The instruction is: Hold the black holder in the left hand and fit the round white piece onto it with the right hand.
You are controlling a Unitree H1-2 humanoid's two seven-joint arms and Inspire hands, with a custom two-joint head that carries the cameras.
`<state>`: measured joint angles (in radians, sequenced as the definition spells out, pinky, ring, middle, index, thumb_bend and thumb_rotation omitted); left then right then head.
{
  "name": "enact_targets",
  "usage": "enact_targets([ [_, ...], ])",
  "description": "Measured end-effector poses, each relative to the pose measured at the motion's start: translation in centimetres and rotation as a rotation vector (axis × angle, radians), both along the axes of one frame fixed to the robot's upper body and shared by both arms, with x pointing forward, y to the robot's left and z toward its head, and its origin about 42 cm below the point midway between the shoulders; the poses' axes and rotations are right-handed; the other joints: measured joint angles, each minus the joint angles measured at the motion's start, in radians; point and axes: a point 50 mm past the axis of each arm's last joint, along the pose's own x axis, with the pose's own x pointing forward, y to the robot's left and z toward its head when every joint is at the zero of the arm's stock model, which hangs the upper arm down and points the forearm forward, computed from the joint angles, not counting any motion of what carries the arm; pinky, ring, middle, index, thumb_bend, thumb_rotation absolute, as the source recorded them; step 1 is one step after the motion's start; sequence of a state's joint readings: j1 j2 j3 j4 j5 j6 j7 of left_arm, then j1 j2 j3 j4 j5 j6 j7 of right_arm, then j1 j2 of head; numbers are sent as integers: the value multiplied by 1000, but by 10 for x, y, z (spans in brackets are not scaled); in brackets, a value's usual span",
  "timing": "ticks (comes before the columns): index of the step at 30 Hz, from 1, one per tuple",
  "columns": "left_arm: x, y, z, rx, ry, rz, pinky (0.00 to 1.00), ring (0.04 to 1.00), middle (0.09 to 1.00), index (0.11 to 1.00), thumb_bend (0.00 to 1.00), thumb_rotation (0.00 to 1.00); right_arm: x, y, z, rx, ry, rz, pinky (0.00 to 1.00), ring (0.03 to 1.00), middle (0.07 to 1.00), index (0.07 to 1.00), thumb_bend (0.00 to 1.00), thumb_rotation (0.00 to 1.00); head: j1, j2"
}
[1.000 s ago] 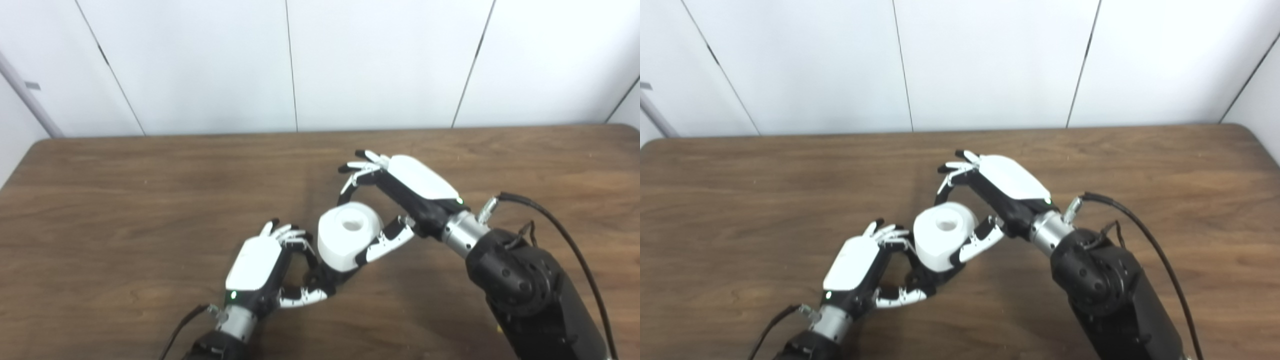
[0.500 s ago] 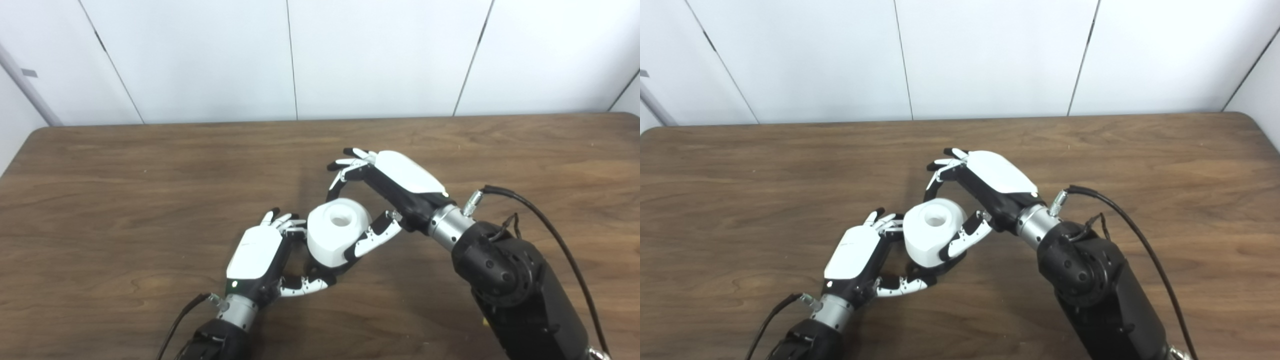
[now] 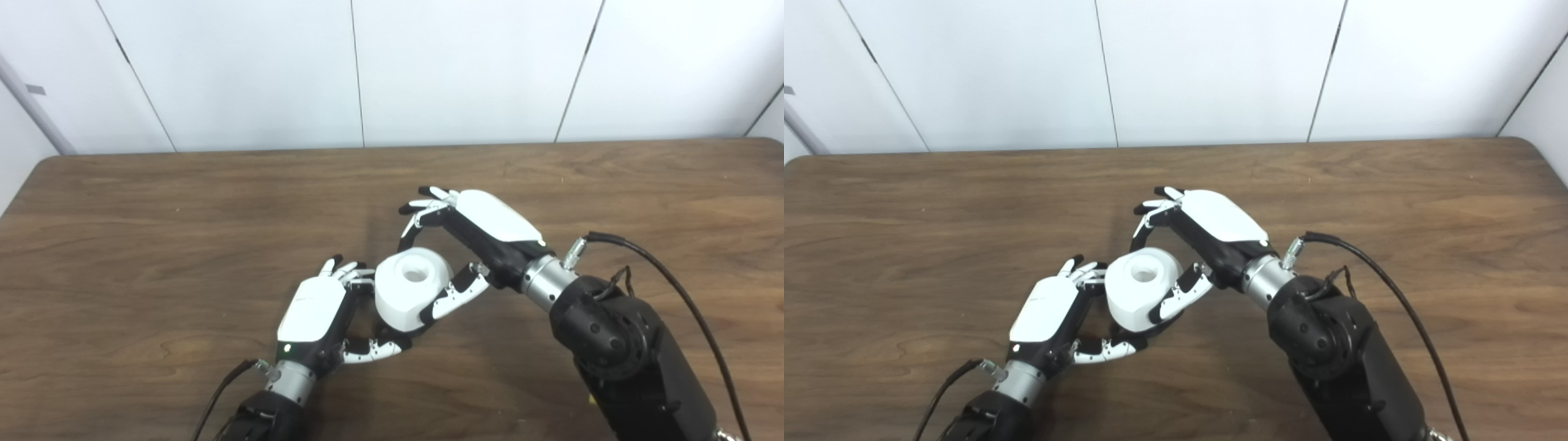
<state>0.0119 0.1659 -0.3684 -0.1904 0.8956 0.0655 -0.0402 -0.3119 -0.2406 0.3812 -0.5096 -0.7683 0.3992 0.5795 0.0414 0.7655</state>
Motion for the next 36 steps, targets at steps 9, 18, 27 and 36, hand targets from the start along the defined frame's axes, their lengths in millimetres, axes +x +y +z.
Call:
enact_targets([
  [9, 0, 0, 0, 1, 0, 0, 1000, 884, 788, 486, 522, 54, -1, 1, -2, 5, 5, 0, 1000, 983, 861, 482, 524, 135, -3, -8],
  [18, 0, 0, 0, 1, -1, -1, 1000, 880, 785, 486, 522, 54, 0, 1, -10, 4, 23, -7, 1000, 984, 859, 482, 524, 135, -6, -8],
  [27, 0, 0, 0, 0, -1, -1, 1000, 881, 786, 486, 522, 54, -2, 0, -13, 7, 28, -14, 1000, 986, 858, 482, 524, 136, -8, -6],
  [36, 0, 0, 0, 0, 0, 0, 1000, 885, 789, 486, 522, 54, -1, -1, -14, 8, 30, -11, 1000, 993, 860, 482, 525, 136, -12, -6],
])
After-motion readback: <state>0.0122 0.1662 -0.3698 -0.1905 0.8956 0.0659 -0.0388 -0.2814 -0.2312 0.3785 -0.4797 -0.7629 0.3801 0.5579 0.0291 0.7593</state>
